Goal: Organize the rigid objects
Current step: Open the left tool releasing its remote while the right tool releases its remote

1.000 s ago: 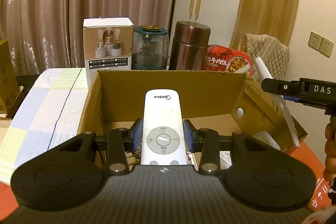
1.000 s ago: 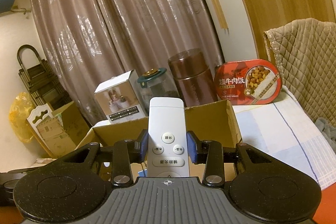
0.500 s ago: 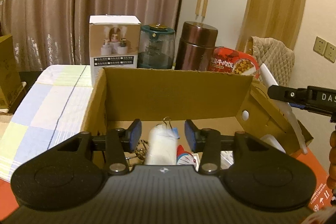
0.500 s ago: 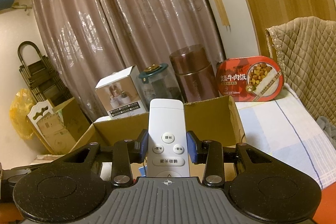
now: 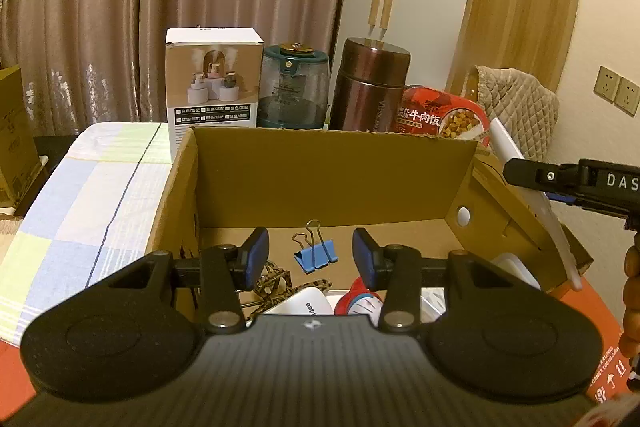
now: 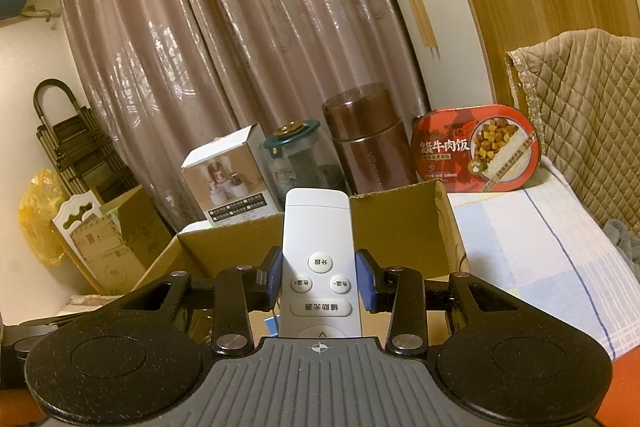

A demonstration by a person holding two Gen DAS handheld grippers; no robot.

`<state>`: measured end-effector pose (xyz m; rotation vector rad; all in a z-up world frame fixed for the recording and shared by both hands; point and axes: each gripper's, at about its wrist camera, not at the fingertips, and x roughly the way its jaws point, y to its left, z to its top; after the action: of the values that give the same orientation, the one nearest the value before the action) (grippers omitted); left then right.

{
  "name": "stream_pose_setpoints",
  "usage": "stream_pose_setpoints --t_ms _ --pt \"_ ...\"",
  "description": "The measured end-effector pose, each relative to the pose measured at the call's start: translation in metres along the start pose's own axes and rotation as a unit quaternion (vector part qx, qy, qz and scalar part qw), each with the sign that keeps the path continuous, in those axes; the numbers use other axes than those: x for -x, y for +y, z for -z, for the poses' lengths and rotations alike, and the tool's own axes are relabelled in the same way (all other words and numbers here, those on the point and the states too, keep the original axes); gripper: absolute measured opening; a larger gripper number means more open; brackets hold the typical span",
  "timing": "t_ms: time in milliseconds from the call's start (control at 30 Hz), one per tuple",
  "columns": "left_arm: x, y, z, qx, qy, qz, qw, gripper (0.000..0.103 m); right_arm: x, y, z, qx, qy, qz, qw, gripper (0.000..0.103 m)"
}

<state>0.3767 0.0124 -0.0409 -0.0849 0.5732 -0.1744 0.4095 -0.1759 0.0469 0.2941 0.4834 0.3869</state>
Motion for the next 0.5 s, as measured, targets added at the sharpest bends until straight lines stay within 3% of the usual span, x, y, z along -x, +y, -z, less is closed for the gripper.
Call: stream_pose_setpoints --t_ms 500 --pt "-0.0003 -0.0008 0.0002 0.000 0.002 0.002 1.0000 0.040 -0.0004 -0.0004 0.0010 0.001 0.001 0.000 1.000 0.035"
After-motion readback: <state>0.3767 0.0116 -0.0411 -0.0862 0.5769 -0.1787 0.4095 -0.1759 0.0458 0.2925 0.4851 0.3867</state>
